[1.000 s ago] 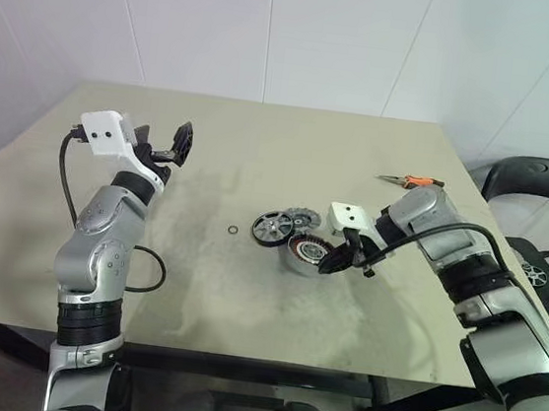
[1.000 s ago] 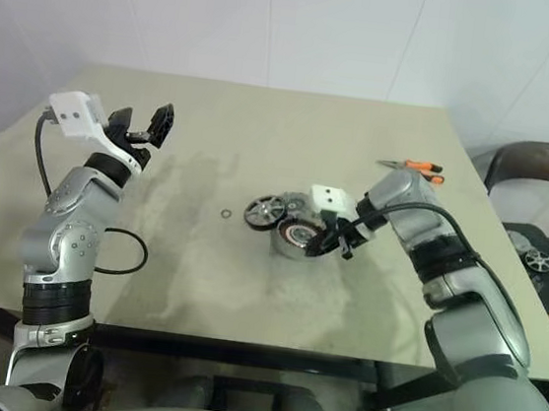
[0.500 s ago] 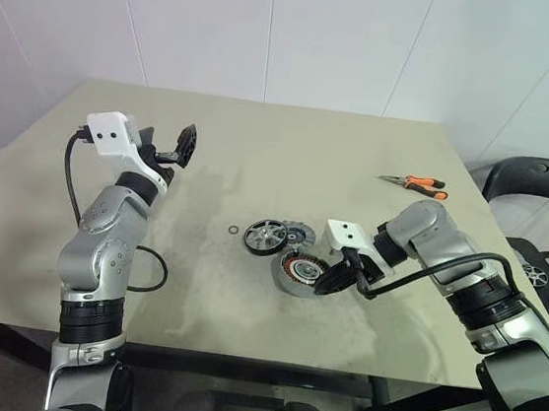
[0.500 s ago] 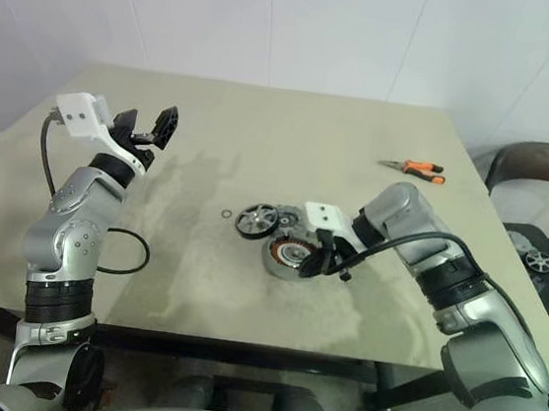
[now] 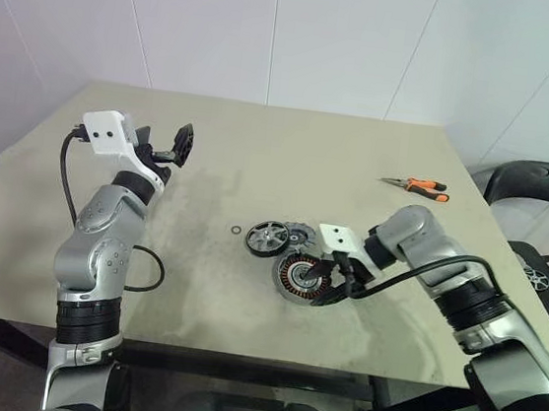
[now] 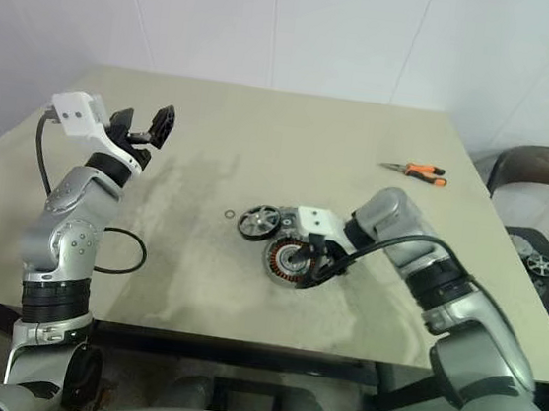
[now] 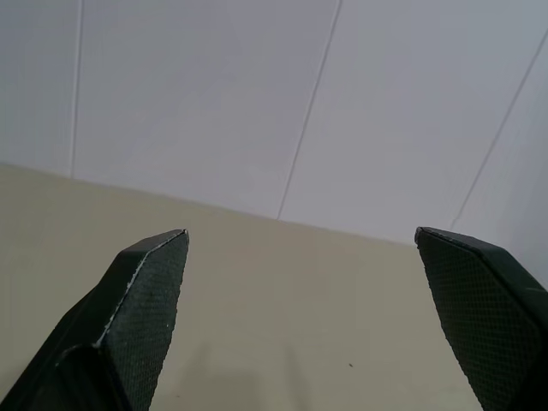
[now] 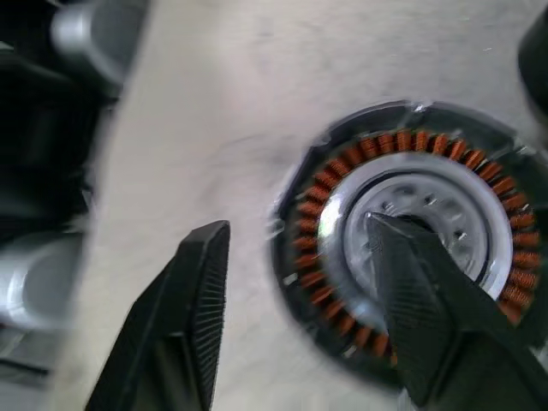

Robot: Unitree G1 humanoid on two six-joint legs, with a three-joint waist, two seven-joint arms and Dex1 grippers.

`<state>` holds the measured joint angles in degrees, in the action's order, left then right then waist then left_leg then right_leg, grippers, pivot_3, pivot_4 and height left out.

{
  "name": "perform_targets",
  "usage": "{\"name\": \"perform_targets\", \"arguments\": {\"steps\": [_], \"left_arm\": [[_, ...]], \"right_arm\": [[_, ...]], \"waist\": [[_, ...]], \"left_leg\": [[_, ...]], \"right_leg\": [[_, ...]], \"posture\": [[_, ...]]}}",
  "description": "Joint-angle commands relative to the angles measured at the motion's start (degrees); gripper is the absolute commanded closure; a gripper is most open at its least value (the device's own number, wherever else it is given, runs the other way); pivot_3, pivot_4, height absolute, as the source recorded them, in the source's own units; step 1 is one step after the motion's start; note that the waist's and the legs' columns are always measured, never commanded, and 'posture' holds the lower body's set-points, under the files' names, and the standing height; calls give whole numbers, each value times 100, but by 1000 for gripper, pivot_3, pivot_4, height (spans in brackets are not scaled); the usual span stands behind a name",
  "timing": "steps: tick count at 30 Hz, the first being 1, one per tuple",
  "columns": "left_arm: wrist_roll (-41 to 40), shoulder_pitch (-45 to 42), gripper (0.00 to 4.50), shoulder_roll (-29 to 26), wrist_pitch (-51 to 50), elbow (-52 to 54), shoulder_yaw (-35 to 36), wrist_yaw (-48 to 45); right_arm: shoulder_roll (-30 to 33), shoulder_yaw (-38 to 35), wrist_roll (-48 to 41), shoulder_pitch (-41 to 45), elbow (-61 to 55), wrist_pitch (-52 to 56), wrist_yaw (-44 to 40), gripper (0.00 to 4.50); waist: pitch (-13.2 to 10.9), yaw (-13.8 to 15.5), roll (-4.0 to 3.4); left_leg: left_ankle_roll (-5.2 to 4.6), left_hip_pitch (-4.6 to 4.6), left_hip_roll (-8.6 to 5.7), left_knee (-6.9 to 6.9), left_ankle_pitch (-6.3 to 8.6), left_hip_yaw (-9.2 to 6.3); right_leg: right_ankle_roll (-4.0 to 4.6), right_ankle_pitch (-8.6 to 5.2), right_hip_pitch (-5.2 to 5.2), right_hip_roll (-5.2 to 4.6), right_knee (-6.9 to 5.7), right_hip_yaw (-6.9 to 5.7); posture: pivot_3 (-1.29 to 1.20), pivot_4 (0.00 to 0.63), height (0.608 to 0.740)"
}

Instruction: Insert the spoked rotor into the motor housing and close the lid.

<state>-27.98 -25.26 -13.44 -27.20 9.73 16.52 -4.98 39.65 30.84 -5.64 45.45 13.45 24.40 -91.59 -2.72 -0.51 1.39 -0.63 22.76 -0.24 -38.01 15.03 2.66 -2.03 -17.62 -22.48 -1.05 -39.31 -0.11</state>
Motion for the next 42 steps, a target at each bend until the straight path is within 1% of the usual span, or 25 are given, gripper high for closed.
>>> {"name": "perform_targets", "arguments": {"steps": [1, 4, 6, 11, 17, 23, 26, 28, 33, 36, 40, 42], "left_arm": [[16, -202, 0, -48, 75, 99, -11, -41], [26, -266, 0, -42, 109, 26, -13, -58], [44, -292, 0, -43, 146, -30, -5, -70], [58, -265, 0, -17, 178, -17, 9, -56], [75, -215, 0, 12, 190, 47, 24, -17], [63, -94, 0, 23, 155, 234, 54, 57], [63, 2, 0, 26, 137, 334, 67, 104], [67, 54, 0, 37, 132, 387, 65, 141], [61, 89, 0, 45, 116, 448, 31, 184], [52, 62, 0, 37, 111, 437, 54, 200], [53, 95, 0, 51, 105, 462, 37, 203], [48, 115, 0, 57, 96, 485, 33, 208]], "right_arm": [[255, 153, -572, 348, -346, 115, -91, 1867], [294, 212, -975, 599, -350, 209, -91, 1867], [-18, 29, -1005, 849, -40, 274, -91, 1867], [-1069, -339, -453, 1309, 994, -706, 800, 1867], [-1738, -129, 154, 1388, 1545, -1822, 932, 1867], [-2298, -165, 619, 1551, 2582, -2454, 1221, 1867], [-2504, -196, 829, 1604, 2990, -2925, 1468, 1867], [-2668, -219, 890, 1677, 3164, -3057, 1518, 1867], [-2789, -35, 1339, 1624, 3454, -3904, 1712, 1867], [-2811, -12, 1426, 1479, 3391, -4044, 1621, 1867], [-2809, -23, 1690, 1516, 3629, -4246, 1873, 1867], [-2691, 44, 1939, 1607, 3766, -4520, 2007, 1867]], "waist": [[0, -8, 0], [0, -25, 0], [-1, -31, -2], [0, -29, -1], [2, -18, 2], [1, -39, 1], [1, -49, 1], [1, -53, 1], [1, -48, 1], [1, -45, 1], [1, -53, 1], [1, -53, 1]], "left_leg": [[0, 1, 0, 3, 1, 0], [0, 2, 1, 9, 0, 0], [0, 3, 2, 10, 0, 0], [0, 4, 2, 9, -1, 1], [-2, 41, -2, 0, -1, 0], [-1, 43, -3, -1, -1, 1], [-1, 42, -3, -1, -1, 1], [-1, 42, -3, -1, -1, 1], [0, 42, -3, -1, -1, 1], [0, 42, -3, -1, -1, 1], [0, 42, -3, -1, -1, 1], [0, 41, -3, -1, -2, 1]], "right_leg": [[0, 0, -1, 0, 2, 0], [1, 0, -6, 0, 5, 0], [1, -1, -8, 1, 5, 0], [1, 0, -6, 2, 3, 0], [-2, 2, -33, -1, 6, -4], [-2, 2, -41, 0, -3, -5], [-2, 2, -40, 0, -4, -4], [-2, 2, -40, 0, -5, -4], [-2, 2, -41, 0, -5, -4], [-2, 2, -39, 0, -5, -5], [-2, 2, -40, 1, -7, -5], [-2, 2, -40, 1, -8, -5]], "posture": [[0, 0, 740], [0, 0, 740], [0, 0, 740], [0, 0, 740], [0, 0, 740], [0, 0, 740], [0, 0, 740], [0, 0, 740], [0, 0, 740], [0, 0, 740], [0, 0, 740], [0, 0, 740]]}}
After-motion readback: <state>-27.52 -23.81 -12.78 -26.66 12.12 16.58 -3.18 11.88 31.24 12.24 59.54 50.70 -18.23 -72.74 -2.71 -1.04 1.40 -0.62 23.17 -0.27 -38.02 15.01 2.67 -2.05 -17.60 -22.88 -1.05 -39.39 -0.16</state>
